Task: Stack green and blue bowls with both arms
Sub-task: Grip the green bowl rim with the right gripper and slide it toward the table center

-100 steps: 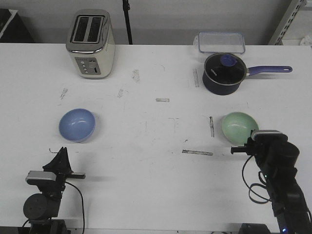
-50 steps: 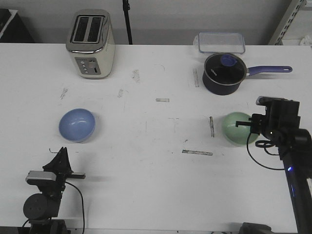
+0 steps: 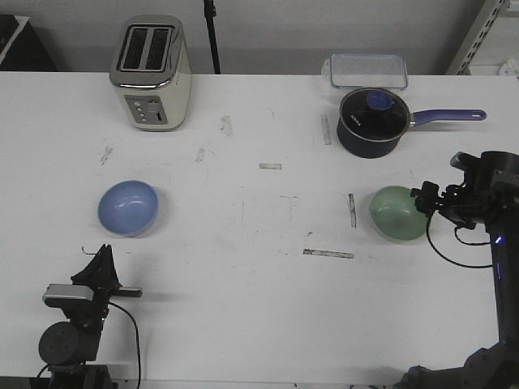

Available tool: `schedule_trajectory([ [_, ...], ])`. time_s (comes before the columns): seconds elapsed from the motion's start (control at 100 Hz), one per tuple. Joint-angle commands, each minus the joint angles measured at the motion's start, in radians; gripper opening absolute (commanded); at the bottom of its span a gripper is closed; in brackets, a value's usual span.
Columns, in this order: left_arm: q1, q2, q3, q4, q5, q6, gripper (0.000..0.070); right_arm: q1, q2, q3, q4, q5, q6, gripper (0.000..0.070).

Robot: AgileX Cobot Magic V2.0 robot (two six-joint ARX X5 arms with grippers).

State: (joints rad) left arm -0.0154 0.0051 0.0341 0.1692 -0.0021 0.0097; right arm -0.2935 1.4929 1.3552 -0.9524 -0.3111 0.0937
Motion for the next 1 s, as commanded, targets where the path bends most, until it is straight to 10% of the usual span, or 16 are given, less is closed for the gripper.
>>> schedule_trajectory([
  [0.0,0.001,-0.002,-0.022,0.011,-0.002,0.005,0.0001,-0.010,0.025,0.018,0.006,-0.003,-0.011,0.0409],
  [0.61,0.001,-0.002,-0.022,0.011,-0.002,0.005,0.0001,-0.042,0.148,-0.078,0.114,-0.007,-0.039,0.0493],
  [0.99,0.001,-0.002,-0.022,0.011,-0.002,0.005,0.0001,-0.039,0.151,-0.165,0.202,-0.007,-0.038,0.0274],
])
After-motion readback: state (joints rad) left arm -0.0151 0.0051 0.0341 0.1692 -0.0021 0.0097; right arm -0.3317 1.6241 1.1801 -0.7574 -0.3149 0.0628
